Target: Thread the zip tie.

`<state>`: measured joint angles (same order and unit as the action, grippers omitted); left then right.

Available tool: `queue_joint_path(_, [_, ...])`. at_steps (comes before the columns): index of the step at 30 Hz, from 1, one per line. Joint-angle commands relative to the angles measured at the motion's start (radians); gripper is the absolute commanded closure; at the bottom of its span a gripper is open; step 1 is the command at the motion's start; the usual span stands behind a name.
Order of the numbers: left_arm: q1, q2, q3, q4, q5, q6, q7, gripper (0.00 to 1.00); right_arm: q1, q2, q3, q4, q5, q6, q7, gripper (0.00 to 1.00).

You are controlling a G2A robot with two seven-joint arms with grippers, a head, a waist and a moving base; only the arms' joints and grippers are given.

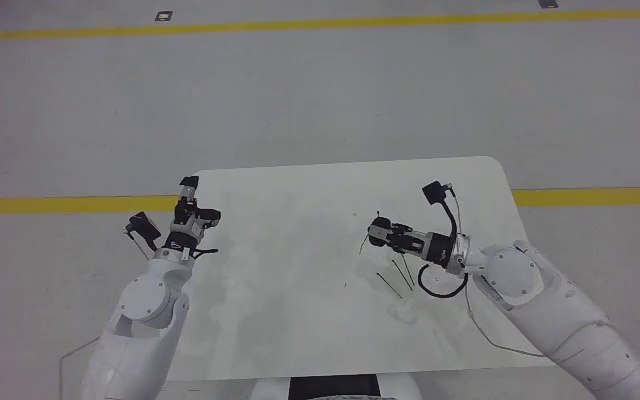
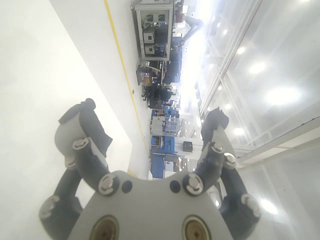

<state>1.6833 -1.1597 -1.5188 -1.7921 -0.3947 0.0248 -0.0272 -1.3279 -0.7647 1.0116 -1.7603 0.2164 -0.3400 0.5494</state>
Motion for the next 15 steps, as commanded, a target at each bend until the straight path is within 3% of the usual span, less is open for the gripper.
queue_joint_path(1, [-0.026, -0.004, 0.034, 0.007, 0.011, 0.012, -0.002, 0.00, -0.004, -0.004, 0.008, 0.015, 0.015, 0.000, -0.011, 1.00])
queue_joint_path(8, [-0.114, -0.022, 0.151, 0.047, 0.010, 0.043, 0.010, 0.00, -0.014, -0.023, 0.031, 0.050, 0.051, 0.000, -0.018, 1.00])
queue_joint_path(15, [-0.114, -0.022, 0.151, 0.047, 0.010, 0.043, 0.010, 0.00, -0.014, -0.023, 0.031, 0.050, 0.051, 0.000, -0.018, 1.00])
